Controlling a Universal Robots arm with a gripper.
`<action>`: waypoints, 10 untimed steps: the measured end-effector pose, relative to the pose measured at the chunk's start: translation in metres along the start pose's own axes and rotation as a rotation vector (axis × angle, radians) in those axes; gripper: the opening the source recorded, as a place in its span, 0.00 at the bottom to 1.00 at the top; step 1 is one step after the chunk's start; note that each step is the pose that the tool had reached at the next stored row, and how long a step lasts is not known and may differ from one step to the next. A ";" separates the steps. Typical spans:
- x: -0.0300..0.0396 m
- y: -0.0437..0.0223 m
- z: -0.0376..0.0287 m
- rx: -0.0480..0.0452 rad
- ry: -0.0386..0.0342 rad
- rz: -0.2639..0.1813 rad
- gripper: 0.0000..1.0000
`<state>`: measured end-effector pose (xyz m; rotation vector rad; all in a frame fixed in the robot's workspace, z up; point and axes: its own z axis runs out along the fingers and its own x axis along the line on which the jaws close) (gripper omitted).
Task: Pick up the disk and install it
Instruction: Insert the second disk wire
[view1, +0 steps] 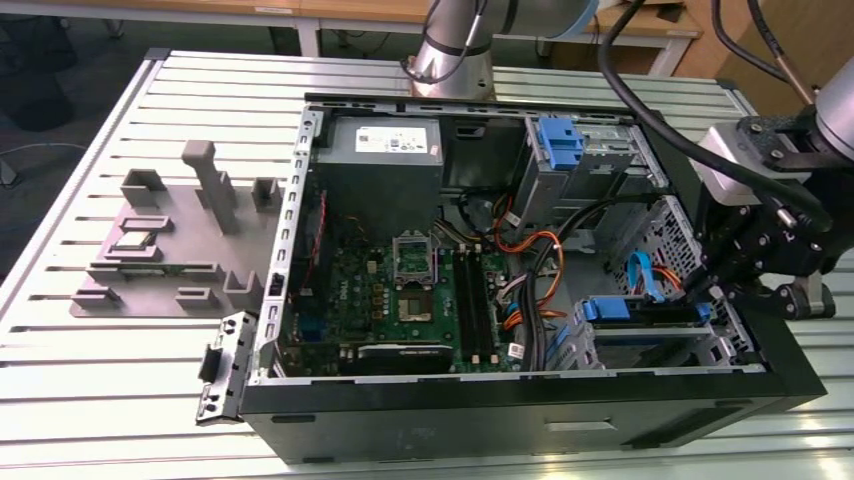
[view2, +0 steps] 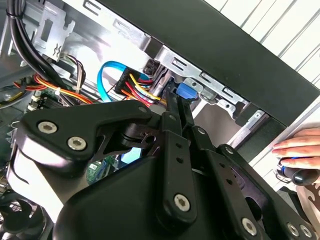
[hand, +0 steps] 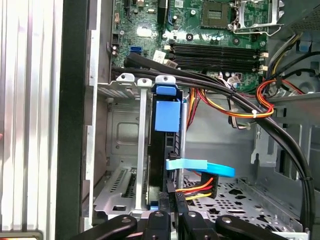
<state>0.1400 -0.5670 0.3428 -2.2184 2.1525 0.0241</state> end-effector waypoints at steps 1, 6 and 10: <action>0.0004 0.0000 0.0004 0.0000 -0.0001 0.000 0.16; 0.0009 0.0001 0.0010 0.0000 0.0004 0.000 0.16; 0.0009 0.0001 0.0011 0.0000 0.0003 0.000 0.16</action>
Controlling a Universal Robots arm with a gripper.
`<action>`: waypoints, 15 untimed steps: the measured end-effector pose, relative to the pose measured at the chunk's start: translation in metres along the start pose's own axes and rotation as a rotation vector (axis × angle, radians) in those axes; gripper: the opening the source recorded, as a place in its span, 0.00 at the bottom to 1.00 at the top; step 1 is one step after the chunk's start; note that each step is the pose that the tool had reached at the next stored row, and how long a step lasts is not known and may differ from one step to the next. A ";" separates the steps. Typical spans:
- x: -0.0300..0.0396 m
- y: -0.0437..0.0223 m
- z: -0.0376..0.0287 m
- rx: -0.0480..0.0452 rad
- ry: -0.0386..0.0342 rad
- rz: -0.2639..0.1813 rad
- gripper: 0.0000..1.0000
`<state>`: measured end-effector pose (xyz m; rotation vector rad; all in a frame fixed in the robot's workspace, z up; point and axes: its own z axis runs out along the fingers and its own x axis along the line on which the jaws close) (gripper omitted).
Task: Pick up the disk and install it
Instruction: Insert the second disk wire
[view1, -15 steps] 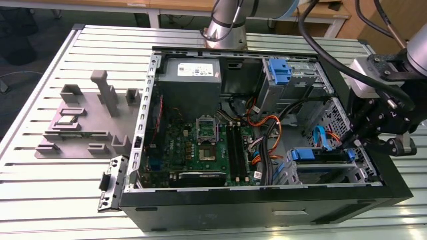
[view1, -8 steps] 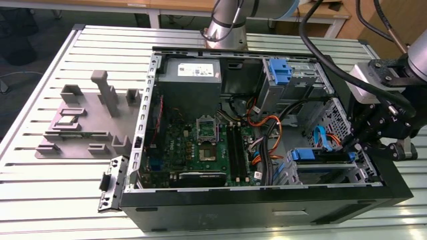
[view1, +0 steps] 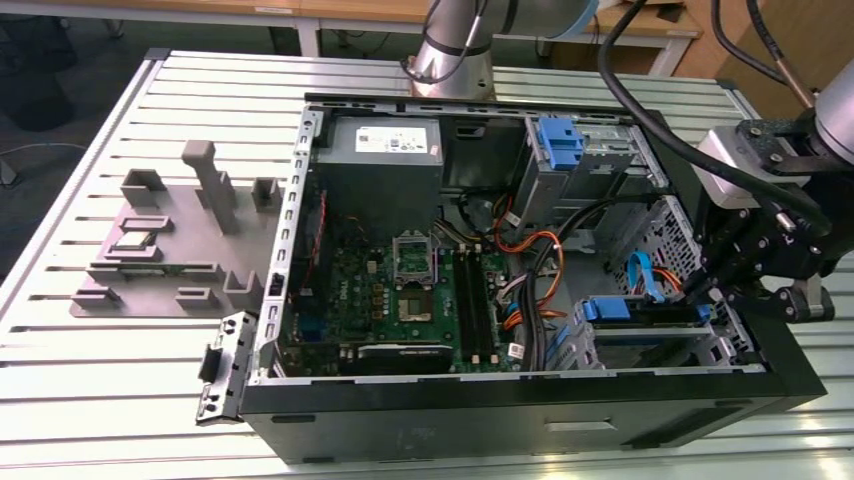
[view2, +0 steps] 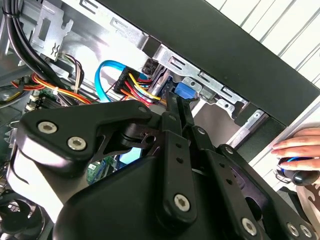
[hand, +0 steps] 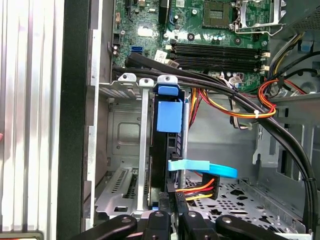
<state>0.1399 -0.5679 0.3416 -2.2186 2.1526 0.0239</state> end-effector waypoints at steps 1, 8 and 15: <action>0.0000 0.0000 0.0000 0.0000 0.0000 0.000 0.16; 0.0000 0.0000 0.0004 0.0000 0.0000 0.000 0.24; 0.0003 0.0004 0.0055 -0.0004 0.0131 0.000 0.24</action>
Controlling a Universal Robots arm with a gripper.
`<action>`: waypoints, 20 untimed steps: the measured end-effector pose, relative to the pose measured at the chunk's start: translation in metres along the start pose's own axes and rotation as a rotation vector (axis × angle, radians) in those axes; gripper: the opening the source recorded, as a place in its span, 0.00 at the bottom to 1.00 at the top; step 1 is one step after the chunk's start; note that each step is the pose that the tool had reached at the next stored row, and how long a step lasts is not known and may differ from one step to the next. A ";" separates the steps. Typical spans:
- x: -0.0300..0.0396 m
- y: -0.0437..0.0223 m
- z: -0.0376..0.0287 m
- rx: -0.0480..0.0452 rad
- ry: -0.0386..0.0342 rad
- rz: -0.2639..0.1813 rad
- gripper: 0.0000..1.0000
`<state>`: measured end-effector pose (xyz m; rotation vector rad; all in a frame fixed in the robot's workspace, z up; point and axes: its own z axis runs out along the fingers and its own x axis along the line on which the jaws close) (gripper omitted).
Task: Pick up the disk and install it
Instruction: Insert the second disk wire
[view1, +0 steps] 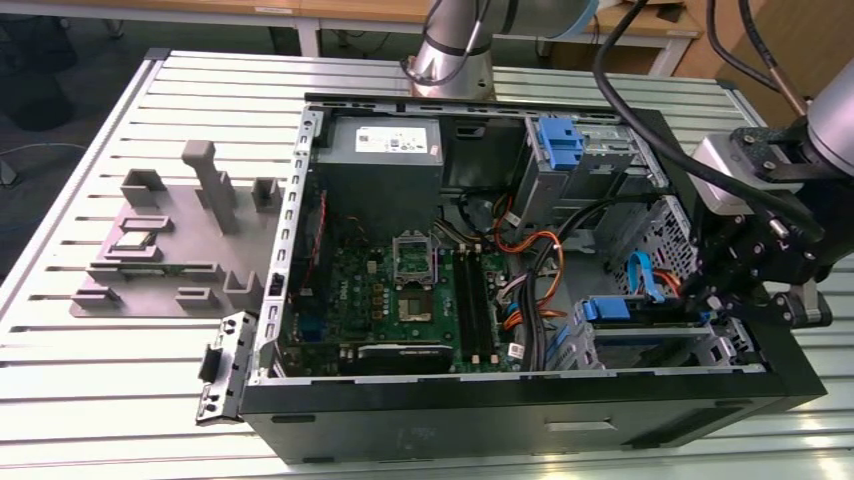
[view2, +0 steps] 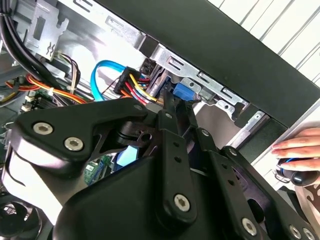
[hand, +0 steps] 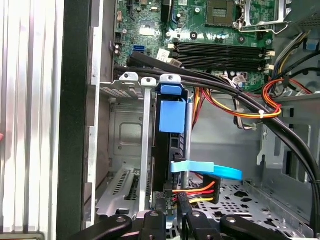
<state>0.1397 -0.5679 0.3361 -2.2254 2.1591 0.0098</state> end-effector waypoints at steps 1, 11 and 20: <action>0.0000 0.0003 0.0004 0.0000 0.0013 0.000 0.24; 0.0000 0.0037 0.0018 -0.0001 0.0042 0.000 0.24; 0.0000 0.0041 0.0019 -0.0002 0.0049 0.000 0.24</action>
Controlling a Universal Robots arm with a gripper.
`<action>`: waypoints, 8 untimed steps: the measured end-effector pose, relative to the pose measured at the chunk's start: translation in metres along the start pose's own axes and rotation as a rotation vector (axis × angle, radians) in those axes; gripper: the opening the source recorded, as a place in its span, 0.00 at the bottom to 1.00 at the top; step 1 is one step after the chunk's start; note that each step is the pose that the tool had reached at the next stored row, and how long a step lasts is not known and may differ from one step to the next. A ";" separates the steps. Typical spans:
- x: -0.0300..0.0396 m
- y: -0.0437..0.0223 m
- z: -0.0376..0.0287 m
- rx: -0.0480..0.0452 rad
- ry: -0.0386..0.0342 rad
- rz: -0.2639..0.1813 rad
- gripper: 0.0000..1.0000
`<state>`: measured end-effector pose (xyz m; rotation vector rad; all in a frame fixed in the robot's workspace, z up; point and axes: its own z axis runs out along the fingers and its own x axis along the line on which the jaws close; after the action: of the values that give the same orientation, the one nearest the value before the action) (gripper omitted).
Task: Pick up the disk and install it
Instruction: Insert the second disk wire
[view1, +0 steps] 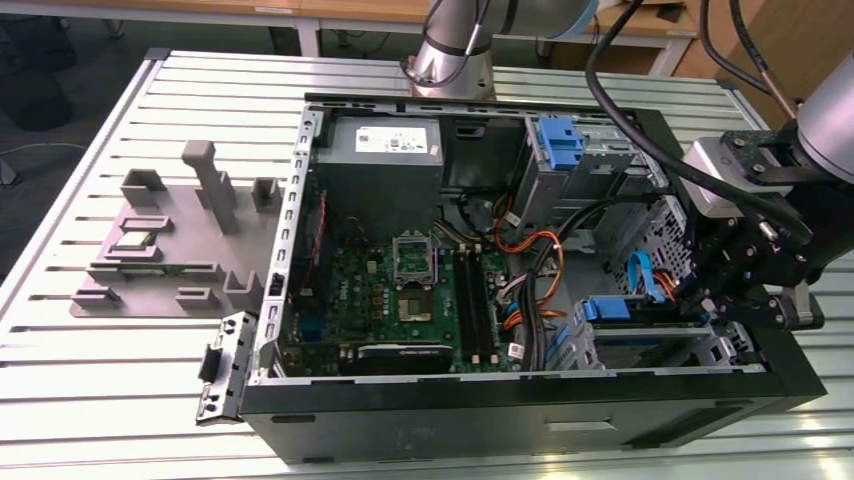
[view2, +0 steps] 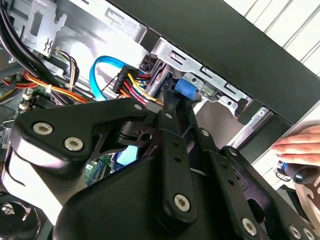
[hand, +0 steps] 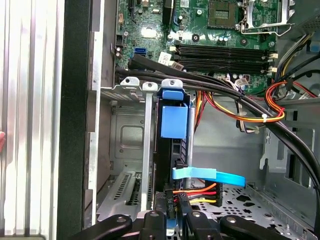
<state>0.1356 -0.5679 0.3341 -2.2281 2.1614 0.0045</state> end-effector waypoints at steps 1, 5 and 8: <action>0.0000 0.0000 0.0000 0.0000 0.0001 0.000 0.24; 0.0000 0.0000 -0.0001 0.0000 0.0011 0.000 0.16; 0.0000 0.0000 0.0000 0.0000 0.0015 0.000 0.16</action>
<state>0.1356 -0.5679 0.3341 -2.2289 2.1621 0.0029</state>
